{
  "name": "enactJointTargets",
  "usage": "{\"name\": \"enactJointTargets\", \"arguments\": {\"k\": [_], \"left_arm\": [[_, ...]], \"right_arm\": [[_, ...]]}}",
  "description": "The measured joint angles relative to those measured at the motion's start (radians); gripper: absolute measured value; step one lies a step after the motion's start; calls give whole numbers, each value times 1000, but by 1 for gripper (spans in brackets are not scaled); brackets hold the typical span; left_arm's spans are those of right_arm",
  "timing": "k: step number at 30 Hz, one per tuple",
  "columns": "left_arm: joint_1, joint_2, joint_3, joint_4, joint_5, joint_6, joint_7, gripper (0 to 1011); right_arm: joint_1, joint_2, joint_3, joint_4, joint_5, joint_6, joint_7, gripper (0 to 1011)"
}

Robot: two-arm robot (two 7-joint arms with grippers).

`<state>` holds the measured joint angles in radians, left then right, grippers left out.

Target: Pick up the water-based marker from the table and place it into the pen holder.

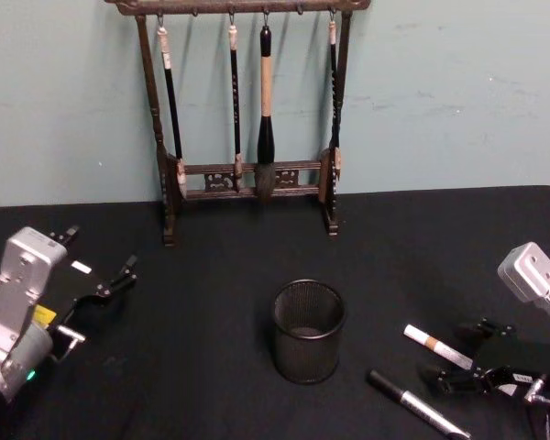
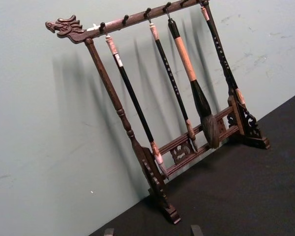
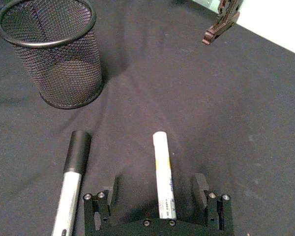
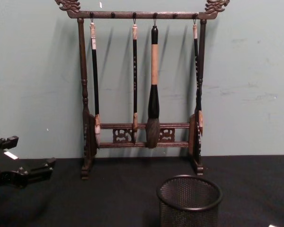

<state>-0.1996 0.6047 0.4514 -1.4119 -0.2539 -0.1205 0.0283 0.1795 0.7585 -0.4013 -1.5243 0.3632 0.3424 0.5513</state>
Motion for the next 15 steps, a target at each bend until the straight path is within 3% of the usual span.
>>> {"name": "enactJointTargets", "arguments": {"k": [15], "left_arm": [[0,0,0,0,0,0,0,1006]], "right_arm": [[16,-15,-11,21,-9,0,6,1000]]}}
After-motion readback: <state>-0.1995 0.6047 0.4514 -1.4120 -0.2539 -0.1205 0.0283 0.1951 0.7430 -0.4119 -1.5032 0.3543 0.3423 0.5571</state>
